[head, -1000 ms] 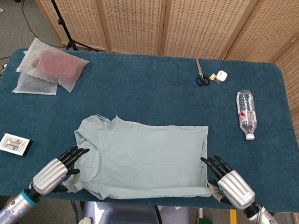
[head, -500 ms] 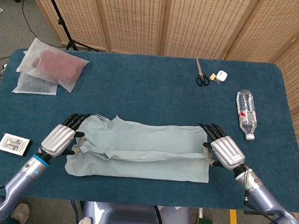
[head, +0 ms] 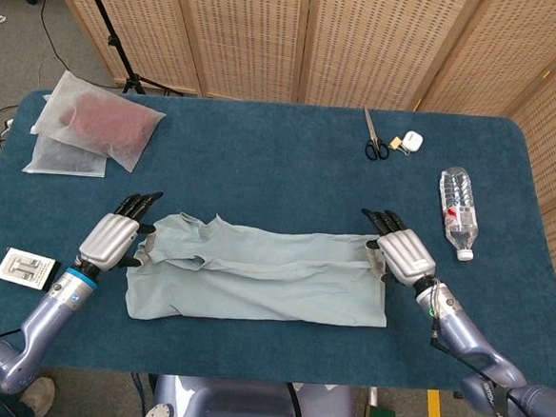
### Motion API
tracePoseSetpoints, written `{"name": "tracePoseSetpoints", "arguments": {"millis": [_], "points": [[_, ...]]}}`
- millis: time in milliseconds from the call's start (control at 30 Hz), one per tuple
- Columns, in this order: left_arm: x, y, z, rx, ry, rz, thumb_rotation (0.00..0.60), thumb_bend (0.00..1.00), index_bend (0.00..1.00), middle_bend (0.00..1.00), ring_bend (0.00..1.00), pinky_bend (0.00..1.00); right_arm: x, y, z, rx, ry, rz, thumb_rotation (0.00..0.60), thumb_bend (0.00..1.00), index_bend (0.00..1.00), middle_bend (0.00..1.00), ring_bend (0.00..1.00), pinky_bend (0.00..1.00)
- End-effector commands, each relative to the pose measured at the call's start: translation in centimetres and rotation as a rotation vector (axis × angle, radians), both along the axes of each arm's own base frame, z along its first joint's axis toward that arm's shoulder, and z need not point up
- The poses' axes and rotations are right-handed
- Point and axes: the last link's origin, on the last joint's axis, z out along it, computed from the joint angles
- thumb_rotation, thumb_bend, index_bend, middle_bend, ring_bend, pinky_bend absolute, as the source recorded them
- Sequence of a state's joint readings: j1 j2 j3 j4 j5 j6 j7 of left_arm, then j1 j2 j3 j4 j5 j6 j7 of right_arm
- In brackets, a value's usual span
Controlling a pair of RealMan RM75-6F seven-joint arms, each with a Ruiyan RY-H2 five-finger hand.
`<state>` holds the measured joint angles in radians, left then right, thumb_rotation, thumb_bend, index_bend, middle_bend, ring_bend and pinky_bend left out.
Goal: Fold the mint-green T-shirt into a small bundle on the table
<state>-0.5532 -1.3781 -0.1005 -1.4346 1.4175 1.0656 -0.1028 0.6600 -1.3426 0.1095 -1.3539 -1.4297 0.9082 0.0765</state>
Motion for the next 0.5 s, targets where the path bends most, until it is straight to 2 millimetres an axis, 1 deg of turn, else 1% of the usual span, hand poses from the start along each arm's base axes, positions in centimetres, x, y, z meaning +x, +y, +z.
{"name": "tracePoseSetpoints", "arguments": {"millis": [33, 200, 500], "points": [[0.1, 0.3, -0.3, -0.006, 0.005, 0.011, 0.6, 0.63, 0.73, 0.0, 0.0, 0.0, 0.0, -1.0, -1.0, 0.001, 0.031, -0.009, 0.6, 0.52, 0.68, 0.0, 0.0, 0.0], [0.1, 0.8, -1.2, -0.023, 0.01, 0.038, 0.6, 0.63, 0.73, 0.0, 0.0, 0.0, -0.1, -2.3, -2.3, -0.001, 0.054, -0.039, 0.6, 0.52, 0.68, 0.0, 0.0, 0.0], [0.1, 1.6, -1.6, -0.005, 0.005, 0.058, 0.6, 0.63, 0.73, 0.0, 0.0, 0.0, -0.2, -4.1, -3.2, -0.018, 0.077, -0.077, 0.6, 0.52, 0.68, 0.0, 0.0, 0.0]]}}
